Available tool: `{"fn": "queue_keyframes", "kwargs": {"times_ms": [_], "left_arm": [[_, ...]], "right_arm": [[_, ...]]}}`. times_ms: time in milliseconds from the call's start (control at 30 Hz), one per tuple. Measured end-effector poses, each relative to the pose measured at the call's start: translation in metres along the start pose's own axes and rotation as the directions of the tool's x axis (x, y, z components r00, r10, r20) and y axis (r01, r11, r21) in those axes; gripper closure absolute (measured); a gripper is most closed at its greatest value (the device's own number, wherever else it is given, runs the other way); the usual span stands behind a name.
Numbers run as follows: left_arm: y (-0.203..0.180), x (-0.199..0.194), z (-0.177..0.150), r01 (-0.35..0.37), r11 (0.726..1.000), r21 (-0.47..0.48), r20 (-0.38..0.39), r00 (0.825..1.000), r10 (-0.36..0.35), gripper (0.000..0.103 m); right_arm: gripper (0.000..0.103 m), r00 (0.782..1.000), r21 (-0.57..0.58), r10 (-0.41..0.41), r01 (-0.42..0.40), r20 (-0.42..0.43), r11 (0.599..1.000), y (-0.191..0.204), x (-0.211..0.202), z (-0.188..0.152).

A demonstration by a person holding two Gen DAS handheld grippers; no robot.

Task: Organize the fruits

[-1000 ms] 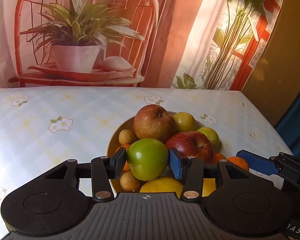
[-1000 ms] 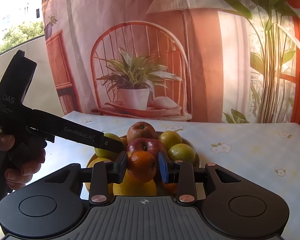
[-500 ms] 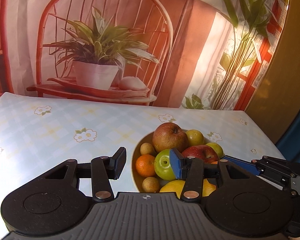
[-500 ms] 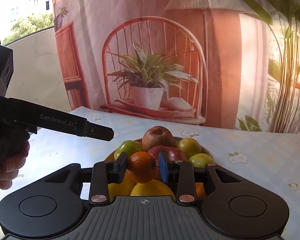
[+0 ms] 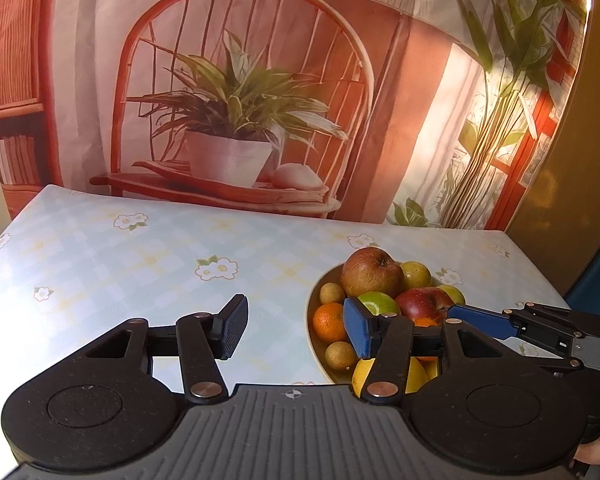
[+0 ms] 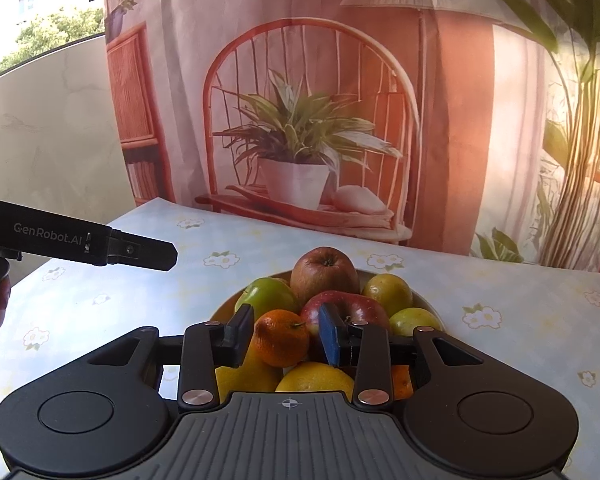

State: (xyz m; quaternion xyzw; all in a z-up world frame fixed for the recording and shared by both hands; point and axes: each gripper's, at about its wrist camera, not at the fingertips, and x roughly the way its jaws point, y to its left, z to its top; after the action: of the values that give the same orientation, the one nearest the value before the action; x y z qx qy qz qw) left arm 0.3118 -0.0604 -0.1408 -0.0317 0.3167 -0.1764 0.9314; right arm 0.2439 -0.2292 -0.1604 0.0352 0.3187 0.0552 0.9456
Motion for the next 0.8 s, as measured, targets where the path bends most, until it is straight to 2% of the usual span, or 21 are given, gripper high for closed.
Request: {"fn": "queue_keyframes", "kwargs": {"times_ms": [133,233,400,433,500,567,667,800], "left_arm": [[-0.002,-0.015,0.000,-0.007,1.000,0.014,0.010,1.000,0.006,0.038],[-0.006,-0.029,0.001,0.004,1.000,0.024,0.026,1.000,-0.004,0.031],[-0.013,-0.063,0.002,-0.027,0.998,0.060,0.083,0.996,0.022,0.016],[-0.014,-0.070,0.003,-0.034,0.997,0.064,0.093,0.995,0.028,0.014],[-0.016,-0.084,0.003,-0.046,0.996,0.070,0.105,0.994,0.038,0.011],[-0.018,-0.098,0.004,-0.049,0.996,0.071,0.112,0.993,0.041,0.011],[-0.019,-0.121,0.005,-0.049,0.997,0.063,0.125,0.991,0.041,0.010],[-0.023,-0.148,0.006,-0.091,0.993,0.076,0.089,0.992,0.084,0.009]], "right_arm": [[0.062,1.000,-0.010,-0.007,0.007,0.001,1.000,0.005,-0.013,0.004],[0.052,1.000,0.000,-0.014,0.014,-0.010,1.000,0.007,-0.026,0.007],[0.027,0.998,-0.009,-0.066,0.066,-0.007,0.998,0.012,-0.055,0.012],[0.023,0.997,-0.003,-0.076,0.076,-0.010,0.997,0.013,-0.063,0.013],[0.008,0.995,0.010,-0.102,0.102,-0.015,0.995,0.013,-0.077,0.015],[0.000,0.992,0.029,-0.123,0.123,-0.004,0.992,0.013,-0.093,0.016],[0.000,0.988,0.071,-0.151,0.150,0.017,0.986,0.014,-0.119,0.020],[0.000,0.984,0.111,-0.174,0.170,0.024,0.979,0.016,-0.150,0.025]]}}
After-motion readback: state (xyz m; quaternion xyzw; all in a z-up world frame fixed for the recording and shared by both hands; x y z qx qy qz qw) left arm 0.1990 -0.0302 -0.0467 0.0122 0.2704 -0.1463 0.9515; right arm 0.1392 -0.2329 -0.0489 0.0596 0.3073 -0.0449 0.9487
